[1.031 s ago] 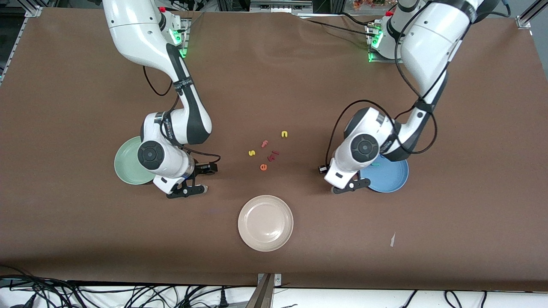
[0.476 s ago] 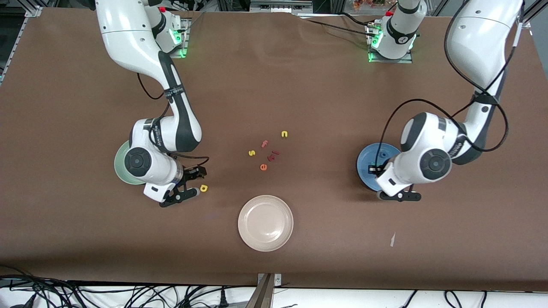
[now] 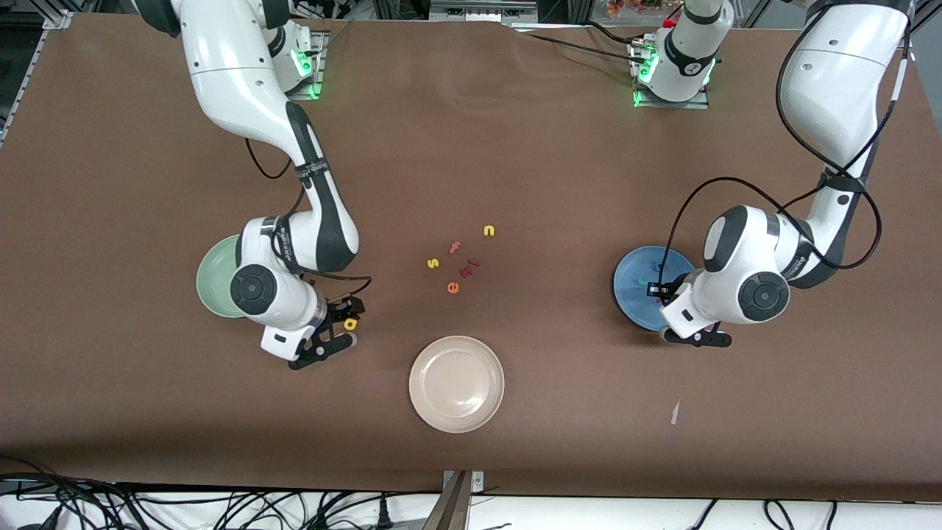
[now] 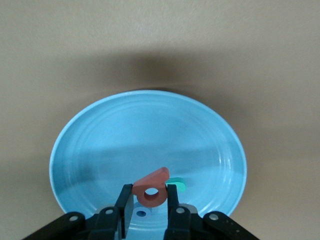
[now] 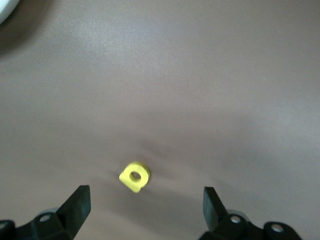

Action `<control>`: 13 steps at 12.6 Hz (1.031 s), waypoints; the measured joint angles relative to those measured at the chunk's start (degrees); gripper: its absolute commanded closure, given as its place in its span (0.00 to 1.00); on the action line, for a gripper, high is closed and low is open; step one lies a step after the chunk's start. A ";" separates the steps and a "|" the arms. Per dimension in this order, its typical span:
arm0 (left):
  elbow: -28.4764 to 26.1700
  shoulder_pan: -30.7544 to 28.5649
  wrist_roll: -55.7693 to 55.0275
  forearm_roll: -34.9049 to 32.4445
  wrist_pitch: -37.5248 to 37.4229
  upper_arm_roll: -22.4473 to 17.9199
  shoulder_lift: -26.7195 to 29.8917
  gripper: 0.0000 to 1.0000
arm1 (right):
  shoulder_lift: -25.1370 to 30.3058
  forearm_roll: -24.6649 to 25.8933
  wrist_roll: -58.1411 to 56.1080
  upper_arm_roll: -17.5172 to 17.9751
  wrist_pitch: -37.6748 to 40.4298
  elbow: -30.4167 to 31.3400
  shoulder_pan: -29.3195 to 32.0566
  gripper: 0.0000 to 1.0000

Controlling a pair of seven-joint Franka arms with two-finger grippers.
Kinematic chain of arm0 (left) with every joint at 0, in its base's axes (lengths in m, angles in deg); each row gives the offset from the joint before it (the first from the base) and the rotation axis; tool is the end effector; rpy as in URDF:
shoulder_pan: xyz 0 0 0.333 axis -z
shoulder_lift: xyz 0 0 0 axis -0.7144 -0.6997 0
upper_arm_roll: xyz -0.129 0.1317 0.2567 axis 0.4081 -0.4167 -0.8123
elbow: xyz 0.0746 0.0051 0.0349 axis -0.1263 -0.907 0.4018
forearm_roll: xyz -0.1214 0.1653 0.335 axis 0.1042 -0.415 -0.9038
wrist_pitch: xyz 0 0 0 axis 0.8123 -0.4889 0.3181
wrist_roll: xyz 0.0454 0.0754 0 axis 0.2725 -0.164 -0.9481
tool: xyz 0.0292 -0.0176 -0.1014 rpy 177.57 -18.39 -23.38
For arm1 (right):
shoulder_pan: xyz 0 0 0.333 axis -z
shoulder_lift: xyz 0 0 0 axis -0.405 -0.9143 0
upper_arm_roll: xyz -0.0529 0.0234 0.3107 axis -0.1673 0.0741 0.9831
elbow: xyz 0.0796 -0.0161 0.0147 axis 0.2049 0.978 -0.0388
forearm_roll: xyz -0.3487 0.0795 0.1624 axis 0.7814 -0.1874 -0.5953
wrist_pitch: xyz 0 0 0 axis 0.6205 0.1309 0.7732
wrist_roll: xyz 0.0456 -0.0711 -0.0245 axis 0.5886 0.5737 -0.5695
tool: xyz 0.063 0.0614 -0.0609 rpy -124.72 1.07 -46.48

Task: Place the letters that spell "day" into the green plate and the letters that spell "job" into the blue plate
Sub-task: 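Place the pink b on the blue plate while the right gripper reaches the a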

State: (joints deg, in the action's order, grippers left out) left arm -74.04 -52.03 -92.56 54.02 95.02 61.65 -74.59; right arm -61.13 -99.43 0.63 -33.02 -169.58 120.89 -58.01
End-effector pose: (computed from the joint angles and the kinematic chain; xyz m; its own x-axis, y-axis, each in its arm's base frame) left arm 0.6507 -0.1023 0.2237 0.9534 -0.0707 -0.2934 -0.0621 -0.9973 0.0384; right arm 0.6934 0.2402 0.2091 0.9031 0.4292 -0.0129 0.4282 -0.9024 -0.0487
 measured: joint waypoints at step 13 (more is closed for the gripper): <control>3.53 -0.59 0.11 0.00 -6.48 1.53 12.01 0.00 | -3.97 -0.47 -1.22 0.98 0.44 -4.14 -0.02 0.24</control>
State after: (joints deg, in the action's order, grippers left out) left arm -70.51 -52.62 -92.45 54.02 88.54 63.17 -62.58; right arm -65.10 -99.90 -0.58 -32.04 -169.13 116.75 -58.03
